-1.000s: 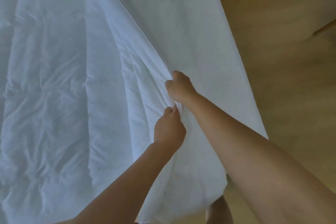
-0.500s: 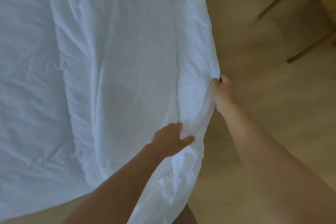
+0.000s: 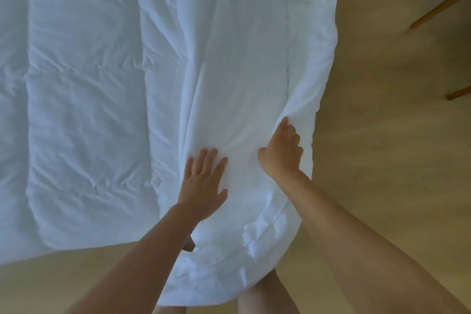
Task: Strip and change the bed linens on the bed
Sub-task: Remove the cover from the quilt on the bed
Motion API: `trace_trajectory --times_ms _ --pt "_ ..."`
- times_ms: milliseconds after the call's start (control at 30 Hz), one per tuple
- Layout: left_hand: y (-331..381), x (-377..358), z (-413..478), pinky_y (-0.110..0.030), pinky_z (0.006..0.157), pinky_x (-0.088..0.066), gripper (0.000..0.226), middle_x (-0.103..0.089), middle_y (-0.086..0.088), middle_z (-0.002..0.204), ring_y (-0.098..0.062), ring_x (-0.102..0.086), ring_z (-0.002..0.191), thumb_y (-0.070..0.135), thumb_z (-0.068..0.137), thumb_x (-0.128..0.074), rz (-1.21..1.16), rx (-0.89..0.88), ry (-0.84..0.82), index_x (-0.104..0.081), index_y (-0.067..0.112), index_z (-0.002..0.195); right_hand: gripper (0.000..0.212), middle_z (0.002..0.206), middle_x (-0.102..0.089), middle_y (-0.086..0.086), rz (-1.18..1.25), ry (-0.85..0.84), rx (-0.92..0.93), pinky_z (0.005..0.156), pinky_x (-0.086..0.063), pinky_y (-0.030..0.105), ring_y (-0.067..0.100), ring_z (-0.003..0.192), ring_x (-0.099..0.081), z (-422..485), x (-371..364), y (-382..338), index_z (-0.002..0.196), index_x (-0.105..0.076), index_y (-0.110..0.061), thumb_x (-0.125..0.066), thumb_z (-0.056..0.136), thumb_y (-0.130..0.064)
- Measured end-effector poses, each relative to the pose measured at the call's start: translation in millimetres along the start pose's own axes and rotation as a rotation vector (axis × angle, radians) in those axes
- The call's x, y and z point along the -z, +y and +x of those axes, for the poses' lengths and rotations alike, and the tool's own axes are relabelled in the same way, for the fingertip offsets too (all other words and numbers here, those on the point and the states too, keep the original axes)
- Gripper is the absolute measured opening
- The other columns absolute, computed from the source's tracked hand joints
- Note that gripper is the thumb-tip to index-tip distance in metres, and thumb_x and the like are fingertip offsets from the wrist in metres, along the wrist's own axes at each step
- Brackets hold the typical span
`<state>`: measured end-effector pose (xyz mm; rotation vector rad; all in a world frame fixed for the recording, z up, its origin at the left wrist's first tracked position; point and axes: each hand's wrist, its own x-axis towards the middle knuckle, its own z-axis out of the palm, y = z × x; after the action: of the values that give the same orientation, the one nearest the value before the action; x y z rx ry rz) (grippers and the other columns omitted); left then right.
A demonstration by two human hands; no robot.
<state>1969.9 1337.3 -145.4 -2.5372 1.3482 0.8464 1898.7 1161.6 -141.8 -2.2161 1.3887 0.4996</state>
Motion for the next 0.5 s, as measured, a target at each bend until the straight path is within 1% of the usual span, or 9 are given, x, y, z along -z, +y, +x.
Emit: trace_trajectory --times_ms 67,100,167,200,267,300,333,400,500 --pt "-17.2 -0.7 -11.8 -0.046 0.115 0.005 0.071 0.008 0.0 0.159 -0.02 0.011 0.146 0.046 0.094 -0.042 -0.04 0.009 0.029 -0.006 0.027 0.152 0.081 0.15 -0.013 0.013 0.023 -0.031 0.082 0.102 -0.031 0.046 0.033 0.134 -0.021 -10.0 -3.9 -40.8 0.15 0.005 -0.019 -0.048 0.09 -0.032" --pt "-28.4 -0.2 -19.1 -0.046 0.115 0.004 0.07 0.008 0.0 0.159 -0.02 0.011 0.146 0.045 0.094 -0.042 -0.084 0.024 0.043 -0.007 0.027 0.152 0.077 0.151 -0.013 0.011 0.051 -0.062 0.122 0.103 -0.031 0.047 0.032 0.135 -0.02 -18.0 -9.2 -61.7 0.15 0.001 -0.02 -0.047 0.091 -0.033" --pt "-61.6 -1.0 -37.9 -0.045 0.116 0.001 0.069 0.006 0.0 0.159 -0.02 0.009 0.146 0.042 0.094 -0.043 -0.175 0.101 0.073 -0.007 0.027 0.152 0.075 0.153 -0.011 0.01 0.105 -0.116 0.202 0.104 -0.031 0.047 0.031 0.136 -0.018 -40.5 -29.8 -101.5 0.15 -0.005 -0.02 -0.048 0.091 -0.036" --pt "-84.5 -3.3 -50.5 -0.045 0.116 -0.001 0.07 0.003 0.0 0.159 -0.02 0.007 0.146 0.042 0.094 -0.043 -0.212 0.158 0.084 -0.007 0.026 0.152 0.076 0.154 -0.008 0.01 0.088 -0.131 0.224 0.105 -0.029 0.048 0.031 0.138 -0.014 -53.2 -43.5 -121.4 0.15 -0.006 -0.021 -0.048 0.091 -0.041" --pt "-142.8 -13.1 -84.8 -0.044 0.116 -0.004 0.07 -0.003 0.0 0.159 -0.02 0.002 0.146 0.042 0.094 -0.044 -0.275 0.267 0.105 -0.01 0.024 0.151 0.08 0.156 0.0 0.011 -0.031 -0.145 0.228 0.109 -0.019 0.054 0.031 0.143 -0.002 -78.9 -77.6 -161.8 0.15 -0.004 -0.024 -0.047 0.089 -0.054" --pt "-177.1 -20.3 -105.9 -0.043 0.116 -0.006 0.069 -0.006 0.0 0.159 -0.02 -0.001 0.146 0.043 0.094 -0.044 -0.301 0.316 0.118 -0.011 0.023 0.151 0.082 0.157 0.001 0.011 -0.063 -0.173 0.22 0.11 -0.014 0.056 0.031 0.144 -0.001 -91.9 -95.7 -184.0 0.15 -0.003 -0.026 -0.046 0.088 -0.058" --pt "-212.6 -28.5 -127.0 -0.042 0.116 -0.007 0.068 -0.01 0.001 0.158 -0.019 -0.004 0.146 0.043 0.094 -0.044 -0.327 0.366 0.132 -0.013 0.023 0.151 0.084 0.157 0.0 0.012 -0.034 -0.22 0.209 0.11 -0.013 0.054 0.032 0.143 -0.003 -104.5 -113.7 -207.7 0.15 -0.002 -0.027 -0.047 0.087 -0.059" --pt "-283.0 -45.3 -172.5 -0.04 0.116 -0.01 0.064 -0.018 0.001 0.156 -0.018 -0.011 0.144 0.039 0.095 -0.045 -0.394 0.448 0.155 -0.018 0.021 0.15 0.09 0.157 -0.001 0.013 0.078 -0.322 0.177 0.112 -0.017 0.048 0.035 0.143 -0.007 -132.7 -153.0 -259.9 0.15 0.0 -0.03 -0.053 0.084 -0.059" --pt "-372.0 -65.0 -230.1 -0.037 0.116 -0.014 0.058 -0.027 0.001 0.153 -0.018 -0.02 0.141 0.033 0.095 -0.046 -0.489 0.496 0.206 -0.026 0.019 0.148 0.099 0.157 0.01 0.012 0.017 -0.376 0.191 0.113 -0.016 0.052 0.036 0.143 0.004 -179.2 -212.3 -339.6 0.149 0.007 -0.033 -0.055 0.079 -0.067"
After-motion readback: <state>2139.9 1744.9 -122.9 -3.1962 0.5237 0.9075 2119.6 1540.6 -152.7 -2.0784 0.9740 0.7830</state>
